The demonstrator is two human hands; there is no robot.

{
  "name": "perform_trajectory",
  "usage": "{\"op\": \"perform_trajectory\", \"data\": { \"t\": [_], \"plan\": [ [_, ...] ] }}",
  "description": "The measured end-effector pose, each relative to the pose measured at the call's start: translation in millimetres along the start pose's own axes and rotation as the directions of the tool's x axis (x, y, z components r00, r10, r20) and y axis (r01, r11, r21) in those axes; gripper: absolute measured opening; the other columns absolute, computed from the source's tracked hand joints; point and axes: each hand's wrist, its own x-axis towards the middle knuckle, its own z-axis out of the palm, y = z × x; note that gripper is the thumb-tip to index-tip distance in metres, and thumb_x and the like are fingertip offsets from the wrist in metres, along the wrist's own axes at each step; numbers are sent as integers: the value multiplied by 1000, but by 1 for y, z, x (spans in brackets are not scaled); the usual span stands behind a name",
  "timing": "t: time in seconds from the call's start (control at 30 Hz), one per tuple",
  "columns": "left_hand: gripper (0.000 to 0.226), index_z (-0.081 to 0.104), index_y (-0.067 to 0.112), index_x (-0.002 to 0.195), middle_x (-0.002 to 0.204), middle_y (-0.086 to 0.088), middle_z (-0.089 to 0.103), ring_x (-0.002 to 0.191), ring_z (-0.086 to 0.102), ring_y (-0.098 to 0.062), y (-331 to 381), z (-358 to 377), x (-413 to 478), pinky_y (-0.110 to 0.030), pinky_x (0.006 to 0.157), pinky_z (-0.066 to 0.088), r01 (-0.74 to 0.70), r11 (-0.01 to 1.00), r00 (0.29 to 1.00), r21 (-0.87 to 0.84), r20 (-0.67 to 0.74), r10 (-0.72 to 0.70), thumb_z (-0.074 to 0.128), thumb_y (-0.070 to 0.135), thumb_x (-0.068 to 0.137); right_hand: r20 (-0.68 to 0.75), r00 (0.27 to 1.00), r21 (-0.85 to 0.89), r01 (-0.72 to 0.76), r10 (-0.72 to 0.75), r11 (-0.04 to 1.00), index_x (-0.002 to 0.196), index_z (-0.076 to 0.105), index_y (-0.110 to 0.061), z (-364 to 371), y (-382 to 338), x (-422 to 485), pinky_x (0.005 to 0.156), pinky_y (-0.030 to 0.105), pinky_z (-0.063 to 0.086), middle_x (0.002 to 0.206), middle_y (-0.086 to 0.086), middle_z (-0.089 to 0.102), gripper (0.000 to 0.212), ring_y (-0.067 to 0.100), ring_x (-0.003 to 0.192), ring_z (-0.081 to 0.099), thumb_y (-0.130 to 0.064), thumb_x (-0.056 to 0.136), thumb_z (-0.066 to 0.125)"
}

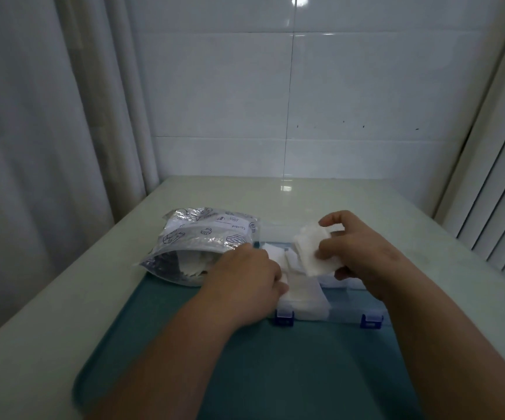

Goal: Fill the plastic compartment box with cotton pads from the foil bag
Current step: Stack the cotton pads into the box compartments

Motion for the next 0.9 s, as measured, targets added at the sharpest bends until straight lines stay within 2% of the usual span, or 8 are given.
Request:
{"op": "perform_trajectory", "data": {
  "t": [0.13,0.37,0.5,0.63,0.77,0.9],
  "plan": [
    [31,72,27,111,105,3,61,107,52,-20,-2,2,2,-33,87,46,46,989,999,-138,31,-42,53,42,91,51,999,1,11,-11,1000,108,55,-19,-6,1,-1,67,31,51,103,10,58,29,31,92,61,-6,84,66],
    [30,71,30,112,109,8,67,106,56,-13,0,-4,1,-25,87,44,64,972,996,-225,-49,-77,66,40,84,71,997,19,-15,14,1000,95,53,-14,-11,4,-1,71,35,57,106,17,61,22,35,94,64,-2,83,68],
    [29,74,28,104,100,3,70,100,58,-19,2,-7,0,-28,78,44,58,994,998,-95,-17,-60,53,42,91,44,999,0,-18,18,1000,92,52,-13,-15,4,-1,66,31,53,104,15,59,20,34,93,61,-2,83,67],
    [33,71,24,108,105,-5,65,105,55,-23,7,-7,1,-32,83,46,76,997,995,26,62,-77,52,45,93,31,999,-17,-21,21,1000,91,53,-13,-15,4,-2,66,31,52,101,13,58,18,32,90,60,-4,84,66],
    [33,69,21,90,87,-2,58,98,55,-23,6,-10,4,-33,78,45,84,996,982,41,166,-90,54,51,90,29,998,-44,-45,46,998,94,53,-14,-14,4,-2,63,30,54,100,10,57,19,29,89,60,-4,85,66],
    [35,71,26,106,106,-2,58,107,50,-25,6,-8,7,-37,85,43,14,995,979,100,200,-34,45,47,95,39,997,-49,-72,74,996,88,51,-14,-14,3,-3,61,32,58,102,13,59,17,32,93,63,-4,86,65]
  ]
}}
